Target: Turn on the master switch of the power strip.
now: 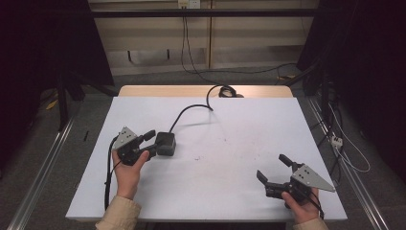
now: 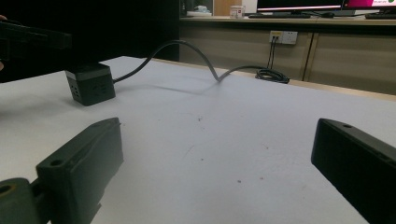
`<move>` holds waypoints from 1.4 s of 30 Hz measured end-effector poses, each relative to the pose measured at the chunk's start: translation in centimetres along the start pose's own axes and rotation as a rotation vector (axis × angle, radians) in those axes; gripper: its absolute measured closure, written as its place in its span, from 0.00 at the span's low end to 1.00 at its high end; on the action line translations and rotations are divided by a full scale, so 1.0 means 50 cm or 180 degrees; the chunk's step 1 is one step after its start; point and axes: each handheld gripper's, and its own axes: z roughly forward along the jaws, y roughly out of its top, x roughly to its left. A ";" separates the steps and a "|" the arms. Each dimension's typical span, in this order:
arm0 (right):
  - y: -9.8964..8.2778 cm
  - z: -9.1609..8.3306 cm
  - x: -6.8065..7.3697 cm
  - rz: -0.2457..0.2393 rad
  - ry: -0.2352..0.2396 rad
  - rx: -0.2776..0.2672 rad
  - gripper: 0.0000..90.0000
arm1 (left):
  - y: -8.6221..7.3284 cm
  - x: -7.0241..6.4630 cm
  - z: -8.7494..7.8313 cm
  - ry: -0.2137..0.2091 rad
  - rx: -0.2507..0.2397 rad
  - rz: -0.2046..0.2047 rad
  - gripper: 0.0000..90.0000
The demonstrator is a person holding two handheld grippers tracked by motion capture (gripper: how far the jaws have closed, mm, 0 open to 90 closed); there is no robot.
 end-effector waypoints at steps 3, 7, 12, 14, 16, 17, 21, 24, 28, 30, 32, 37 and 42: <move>0.000 -0.001 0.001 -0.0002 -0.0002 -0.0001 0.02 | -0.001 0.001 0.002 0.0002 0.0025 0.0002 0.60; 0.000 -0.001 0.000 0.0001 -0.0003 -0.0007 0.02 | -0.001 0.001 0.005 -0.0005 0.0055 0.0022 0.65; 0.001 -0.001 0.000 -0.0001 -0.0006 -0.0004 0.02 | -0.003 0.002 0.010 0.0003 0.0097 0.0029 0.71; 0.001 -0.001 0.001 0.0001 -0.0004 -0.0004 0.02 | -0.003 0.004 0.011 -0.0007 0.0113 0.0023 0.72; 0.001 -0.001 0.000 0.0004 -0.0003 -0.0003 0.02 | -0.004 0.006 0.012 -0.0002 0.0123 0.0014 0.73; 0.001 -0.001 0.000 0.0005 0.0002 -0.0006 0.02 | -0.004 0.007 0.012 -0.0009 0.0125 0.0004 0.74; 0.001 -0.001 0.000 -0.0001 -0.0004 -0.0004 0.02 | -0.004 0.010 0.011 -0.0018 0.0120 -0.0013 0.77; 0.001 -0.001 0.000 -0.0004 -0.0004 -0.0005 0.02 | -0.004 0.011 0.011 -0.0027 0.0131 -0.0016 0.78; 0.001 -0.001 0.000 0.0002 0.0002 -0.0003 0.02 | -0.004 0.010 0.013 -0.0031 0.0144 -0.0019 0.81; 0.001 -0.001 0.000 -0.0001 -0.0001 -0.0006 0.02 | -0.005 0.011 0.015 -0.0033 0.0160 -0.0021 0.82; 0.001 -0.001 -0.001 0.0006 -0.0004 -0.0012 0.02 | -0.005 0.012 0.016 -0.0030 0.0157 -0.0031 0.82; 0.000 -0.002 -0.002 0.0005 -0.0003 -0.0012 0.02 | -0.005 0.012 0.018 -0.0039 0.0177 -0.0028 0.84; 0.000 -0.001 -0.002 0.0008 -0.0005 -0.0016 0.02 | -0.005 0.013 0.020 -0.0032 0.0199 -0.0033 0.86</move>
